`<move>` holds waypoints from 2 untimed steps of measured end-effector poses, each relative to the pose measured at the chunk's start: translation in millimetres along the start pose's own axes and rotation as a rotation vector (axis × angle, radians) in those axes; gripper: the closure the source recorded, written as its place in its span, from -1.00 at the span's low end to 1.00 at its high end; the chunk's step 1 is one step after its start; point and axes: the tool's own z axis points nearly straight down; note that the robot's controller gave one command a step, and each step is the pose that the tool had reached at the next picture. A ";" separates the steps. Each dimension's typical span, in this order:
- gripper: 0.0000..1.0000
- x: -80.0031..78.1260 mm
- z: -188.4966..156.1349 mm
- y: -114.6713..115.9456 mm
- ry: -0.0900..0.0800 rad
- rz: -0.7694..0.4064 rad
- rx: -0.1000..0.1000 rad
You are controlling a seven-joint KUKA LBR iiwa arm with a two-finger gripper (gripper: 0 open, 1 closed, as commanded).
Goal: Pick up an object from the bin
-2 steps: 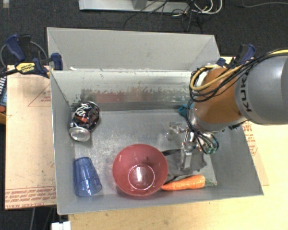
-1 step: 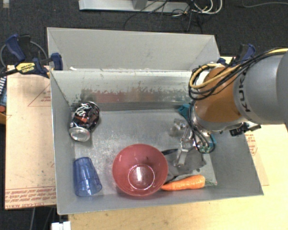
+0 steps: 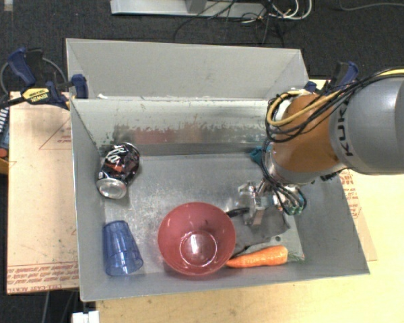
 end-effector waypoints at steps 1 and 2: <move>1.00 0.0 0.0 0.0 0.000 0.000 0.000; 1.00 0.9 -2.8 0.2 0.003 0.000 0.000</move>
Offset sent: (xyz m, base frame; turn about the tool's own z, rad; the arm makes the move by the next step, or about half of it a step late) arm 0.0000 -0.0002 0.0991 0.0000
